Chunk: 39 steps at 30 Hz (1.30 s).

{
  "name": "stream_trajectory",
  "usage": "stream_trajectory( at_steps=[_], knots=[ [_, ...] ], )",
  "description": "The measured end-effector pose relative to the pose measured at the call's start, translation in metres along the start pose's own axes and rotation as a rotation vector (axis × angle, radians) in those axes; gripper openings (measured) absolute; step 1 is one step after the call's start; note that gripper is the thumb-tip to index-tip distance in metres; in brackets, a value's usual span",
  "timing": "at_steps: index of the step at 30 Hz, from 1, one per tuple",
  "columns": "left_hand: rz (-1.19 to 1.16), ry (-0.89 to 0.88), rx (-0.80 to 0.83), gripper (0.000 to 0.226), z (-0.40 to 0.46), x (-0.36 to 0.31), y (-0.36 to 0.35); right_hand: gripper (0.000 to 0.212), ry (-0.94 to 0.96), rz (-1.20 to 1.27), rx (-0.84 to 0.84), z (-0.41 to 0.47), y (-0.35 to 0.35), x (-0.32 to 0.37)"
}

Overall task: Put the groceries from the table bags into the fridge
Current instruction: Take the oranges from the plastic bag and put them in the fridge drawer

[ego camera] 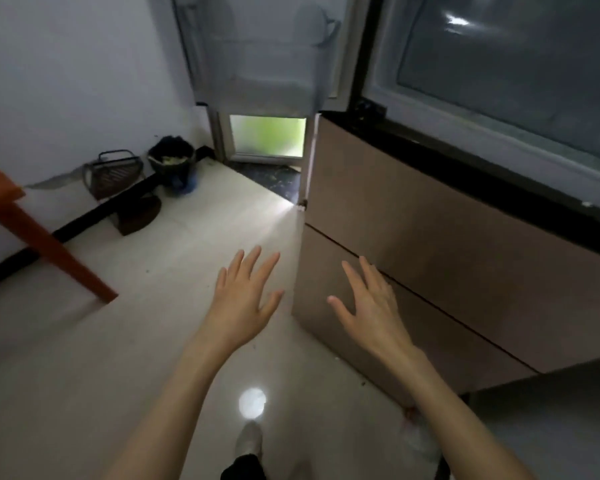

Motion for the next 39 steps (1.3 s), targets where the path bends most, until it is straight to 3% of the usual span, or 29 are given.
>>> stream_trajectory(
  at_steps=[10,21,33,39],
  knots=[
    [0.005,0.399,-0.142,0.059,-0.113,0.189,0.073,0.064,0.375,-0.067,0.172,0.030,-0.090,0.204],
    [0.040,0.669,-0.210,0.058,-0.220,0.409,0.183,0.065,0.600,-0.025,0.263,0.049,-0.219,0.460],
    [-0.082,0.840,-0.264,0.058,-0.223,0.562,0.227,0.063,0.749,-0.050,0.328,0.126,-0.296,0.618],
    [-0.045,0.914,-0.316,0.060,-0.183,0.657,0.291,0.065,0.783,0.029,0.344,0.202,-0.324,0.717]
  ],
)
Point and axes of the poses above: each hand's wrist, its own z-axis towards the middle knuckle, its own y-axis out of the back of the hand, x = y × z, the point moved 3 cm from there along z, towards the middle knuckle, and after that the axes turned 2 degrees about -z, right-handed, at the moved point
